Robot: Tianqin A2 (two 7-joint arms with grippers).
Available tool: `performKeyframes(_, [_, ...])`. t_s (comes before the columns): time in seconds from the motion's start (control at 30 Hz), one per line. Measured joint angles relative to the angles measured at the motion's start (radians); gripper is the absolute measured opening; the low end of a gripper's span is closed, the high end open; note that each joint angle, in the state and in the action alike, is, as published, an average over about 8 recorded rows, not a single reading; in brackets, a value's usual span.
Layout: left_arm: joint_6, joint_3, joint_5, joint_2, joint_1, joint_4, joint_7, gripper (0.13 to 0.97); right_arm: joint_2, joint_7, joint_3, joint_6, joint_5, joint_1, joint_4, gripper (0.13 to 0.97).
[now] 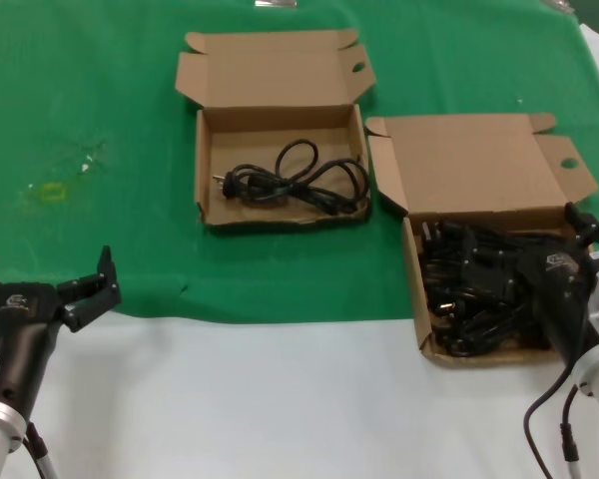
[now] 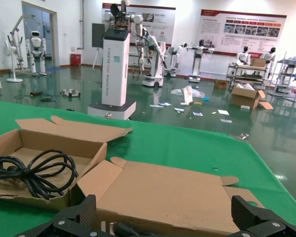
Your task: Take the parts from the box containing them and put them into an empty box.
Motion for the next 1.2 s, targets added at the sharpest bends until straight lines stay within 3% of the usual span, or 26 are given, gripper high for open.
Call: performKeyframes(1.2, [0.000,0.000,0.000,0.000,0.000,0.000,0.000,0.966,0.000,0.000,0.000,0.000,0.000,0.000,0.000,0.966])
